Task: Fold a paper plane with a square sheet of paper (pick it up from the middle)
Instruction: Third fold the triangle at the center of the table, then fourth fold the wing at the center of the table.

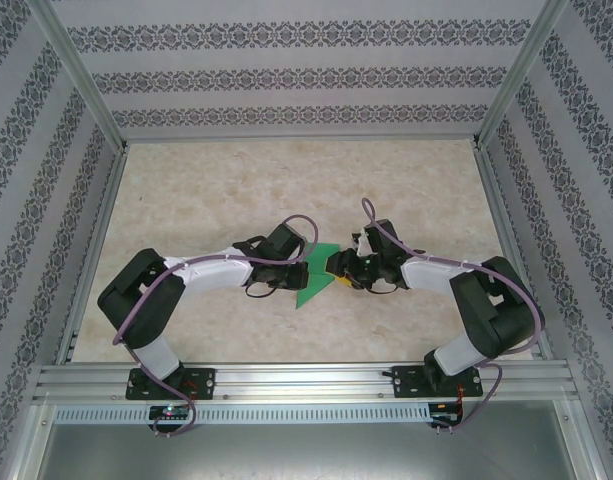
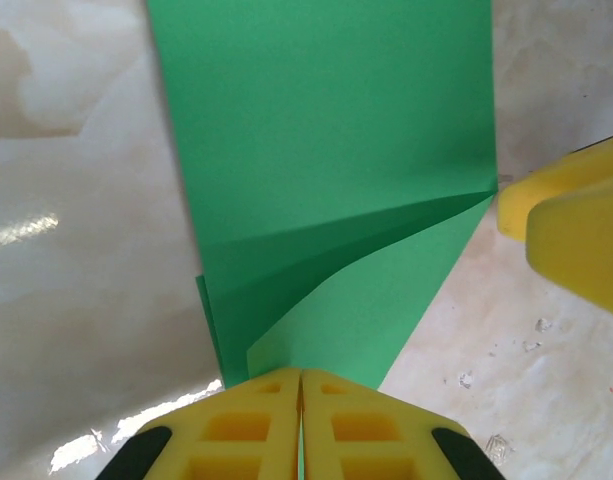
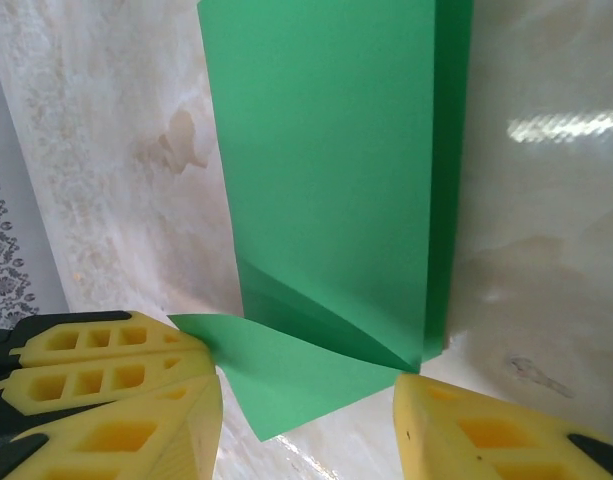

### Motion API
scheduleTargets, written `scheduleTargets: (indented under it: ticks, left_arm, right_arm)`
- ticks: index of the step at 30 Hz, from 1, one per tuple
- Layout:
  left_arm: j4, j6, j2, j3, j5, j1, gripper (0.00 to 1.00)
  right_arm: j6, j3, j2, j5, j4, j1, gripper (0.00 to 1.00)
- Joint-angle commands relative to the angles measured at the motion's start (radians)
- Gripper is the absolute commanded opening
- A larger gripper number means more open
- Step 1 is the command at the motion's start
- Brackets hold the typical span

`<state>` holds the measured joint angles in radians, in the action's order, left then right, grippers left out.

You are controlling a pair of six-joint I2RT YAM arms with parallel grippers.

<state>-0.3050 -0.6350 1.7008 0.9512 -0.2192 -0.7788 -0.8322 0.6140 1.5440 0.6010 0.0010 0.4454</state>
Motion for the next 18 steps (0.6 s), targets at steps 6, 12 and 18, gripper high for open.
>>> scheduleTargets:
  ticks: [6,12,18]
  left_arm:
    - [-0.025,0.035,0.048,0.036,0.031,0.013,0.09]
    - [-0.034,0.041,0.069,0.038,0.041,0.013,0.08]
    - [-0.032,0.043,0.079,0.035,0.033,0.013,0.08]
  right_arm:
    - [-0.019,0.010,0.016,0.000,0.033,0.018,0.49]
    - [0.001,0.007,-0.044,-0.107,-0.061,0.003,0.51]
    - [-0.025,0.011,-0.007,-0.055,-0.004,-0.008,0.52]
